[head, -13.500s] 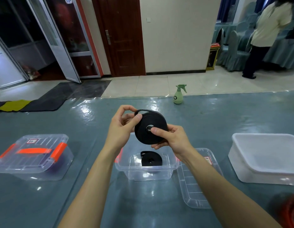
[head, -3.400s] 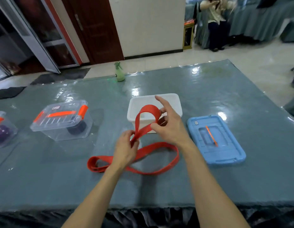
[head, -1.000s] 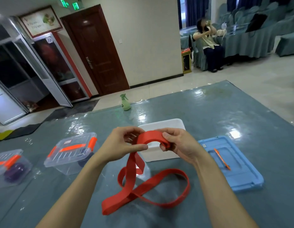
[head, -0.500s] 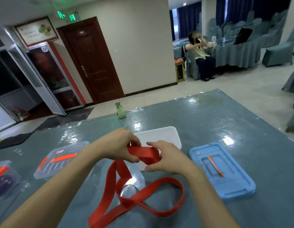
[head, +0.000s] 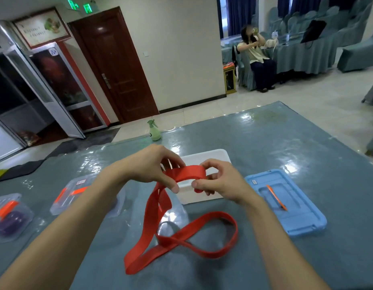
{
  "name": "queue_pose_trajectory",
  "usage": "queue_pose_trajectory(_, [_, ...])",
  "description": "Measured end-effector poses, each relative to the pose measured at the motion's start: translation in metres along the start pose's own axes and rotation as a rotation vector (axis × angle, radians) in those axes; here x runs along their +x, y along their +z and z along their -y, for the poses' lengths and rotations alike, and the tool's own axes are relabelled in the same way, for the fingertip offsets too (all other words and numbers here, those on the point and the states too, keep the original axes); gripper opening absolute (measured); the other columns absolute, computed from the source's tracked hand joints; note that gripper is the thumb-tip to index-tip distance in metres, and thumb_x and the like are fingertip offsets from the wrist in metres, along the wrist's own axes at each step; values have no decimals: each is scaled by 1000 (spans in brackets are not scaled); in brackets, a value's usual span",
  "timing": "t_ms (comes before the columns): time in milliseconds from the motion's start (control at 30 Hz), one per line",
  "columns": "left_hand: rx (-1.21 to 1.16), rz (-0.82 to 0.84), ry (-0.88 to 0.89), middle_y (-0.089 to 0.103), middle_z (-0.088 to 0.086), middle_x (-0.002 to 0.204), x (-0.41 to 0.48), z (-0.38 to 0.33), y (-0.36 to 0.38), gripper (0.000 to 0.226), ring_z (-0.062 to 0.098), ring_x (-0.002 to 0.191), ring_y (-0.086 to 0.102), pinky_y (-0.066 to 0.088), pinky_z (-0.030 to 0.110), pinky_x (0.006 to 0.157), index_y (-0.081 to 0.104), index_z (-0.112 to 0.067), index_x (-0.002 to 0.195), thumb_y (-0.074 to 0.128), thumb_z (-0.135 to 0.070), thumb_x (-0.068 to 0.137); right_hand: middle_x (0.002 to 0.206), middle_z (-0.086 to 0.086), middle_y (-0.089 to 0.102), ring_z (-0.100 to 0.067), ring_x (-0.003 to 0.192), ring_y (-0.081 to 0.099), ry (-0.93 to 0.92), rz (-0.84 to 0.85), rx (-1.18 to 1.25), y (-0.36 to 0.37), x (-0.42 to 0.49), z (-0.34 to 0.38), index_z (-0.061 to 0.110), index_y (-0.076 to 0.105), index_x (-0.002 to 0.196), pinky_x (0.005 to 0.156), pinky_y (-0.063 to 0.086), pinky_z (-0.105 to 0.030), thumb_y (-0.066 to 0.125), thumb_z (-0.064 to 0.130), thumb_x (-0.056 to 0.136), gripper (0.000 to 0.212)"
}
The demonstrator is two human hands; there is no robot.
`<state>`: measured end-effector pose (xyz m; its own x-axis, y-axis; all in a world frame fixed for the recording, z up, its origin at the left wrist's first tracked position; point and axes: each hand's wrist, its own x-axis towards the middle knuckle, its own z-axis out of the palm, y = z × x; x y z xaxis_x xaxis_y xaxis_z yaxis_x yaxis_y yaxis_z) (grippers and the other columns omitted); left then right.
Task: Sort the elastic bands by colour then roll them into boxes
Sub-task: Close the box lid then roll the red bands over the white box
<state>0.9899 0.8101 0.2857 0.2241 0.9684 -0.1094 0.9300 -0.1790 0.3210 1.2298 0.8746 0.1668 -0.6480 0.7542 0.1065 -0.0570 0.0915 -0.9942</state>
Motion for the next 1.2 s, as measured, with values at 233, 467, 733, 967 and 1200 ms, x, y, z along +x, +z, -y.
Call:
queue_pose_trajectory(233, [-243,-168,18,81,-16,92,-13,4,0,45,5,85,76,61,21,78,81,-41,103,101,-55,64,102,-4,77,-26,66,64,-82,0,199,9,4,9,6,73,109,59,50,-31,99,9,70,47])
queue_pose_trajectory(467, [-532,-207,21,84,6,106,-23,11,12,67,28,102,82,65,41,98,80,-29,115,106,-53,58,88,-14,73,-24,64,59,-115,-8,553,27,13,12,16,81,97,57,49,-24,96,23,67,34])
queue_pose_trajectory(733, [-624,-229,3,82,10,107,-20,7,11,60,32,103,80,64,47,101,80,-26,112,104,-51,63,95,-14,68,-27,82,62,-80,-22,763,33,14,8,-3,67,120,65,55,-24,89,9,65,60])
queue_pose_trajectory(967, [-732,-275,6,82,11,113,-10,4,45,67,30,108,80,64,39,98,76,-25,123,106,-39,65,91,-14,69,-22,74,68,-106,-26,932,33,10,13,3,64,117,73,60,-27,73,-5,82,37])
queue_pose_trajectory(1200, [-719,-273,-183,72,9,87,-7,24,80,41,25,84,75,61,46,88,67,-9,106,91,-20,75,100,-14,70,-25,87,70,-222,-80,882,20,26,65,1,63,117,75,60,-27,70,-9,93,27])
